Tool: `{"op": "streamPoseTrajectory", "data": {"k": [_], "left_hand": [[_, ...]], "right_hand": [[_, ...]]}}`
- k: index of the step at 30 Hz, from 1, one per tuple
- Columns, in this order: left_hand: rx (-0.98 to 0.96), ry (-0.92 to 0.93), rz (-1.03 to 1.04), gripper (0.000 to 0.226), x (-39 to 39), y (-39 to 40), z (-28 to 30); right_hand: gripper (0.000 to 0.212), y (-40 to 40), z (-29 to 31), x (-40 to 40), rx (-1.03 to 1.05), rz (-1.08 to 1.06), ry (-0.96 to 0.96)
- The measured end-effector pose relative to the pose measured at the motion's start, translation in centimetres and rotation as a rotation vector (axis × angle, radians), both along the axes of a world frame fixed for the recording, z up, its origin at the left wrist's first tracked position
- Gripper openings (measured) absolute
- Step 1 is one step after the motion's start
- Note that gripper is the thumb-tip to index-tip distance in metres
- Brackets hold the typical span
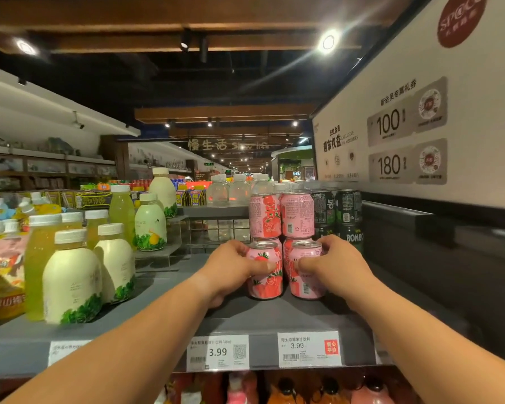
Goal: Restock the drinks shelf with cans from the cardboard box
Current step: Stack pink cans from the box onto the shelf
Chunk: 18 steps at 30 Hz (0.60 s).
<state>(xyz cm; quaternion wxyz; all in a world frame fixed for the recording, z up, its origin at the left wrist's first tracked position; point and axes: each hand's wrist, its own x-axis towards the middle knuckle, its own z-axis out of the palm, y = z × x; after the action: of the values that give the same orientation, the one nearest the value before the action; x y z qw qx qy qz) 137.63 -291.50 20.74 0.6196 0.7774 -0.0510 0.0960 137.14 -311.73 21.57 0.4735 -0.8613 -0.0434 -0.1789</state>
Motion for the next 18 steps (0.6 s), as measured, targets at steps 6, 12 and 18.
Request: {"op": "streamPoseTrajectory", "data": {"k": [6, 12, 18], "left_hand": [[0.008, 0.016, -0.024, 0.037, 0.1, -0.1, -0.3], [0.08, 0.071, -0.017, 0.052, -0.3, -0.2, -0.1], [0.295, -0.115, 0.214, 0.092, -5.3, 2.0, 2.6]], "right_hand": [[0.033, -0.1, 0.0, 0.1, -0.022, 0.016, 0.002], [0.04, -0.2, 0.0, 0.1, -0.055, 0.019, 0.012], [0.074, 0.1, 1.6, -3.3, -0.17, -0.079, -0.115]]}}
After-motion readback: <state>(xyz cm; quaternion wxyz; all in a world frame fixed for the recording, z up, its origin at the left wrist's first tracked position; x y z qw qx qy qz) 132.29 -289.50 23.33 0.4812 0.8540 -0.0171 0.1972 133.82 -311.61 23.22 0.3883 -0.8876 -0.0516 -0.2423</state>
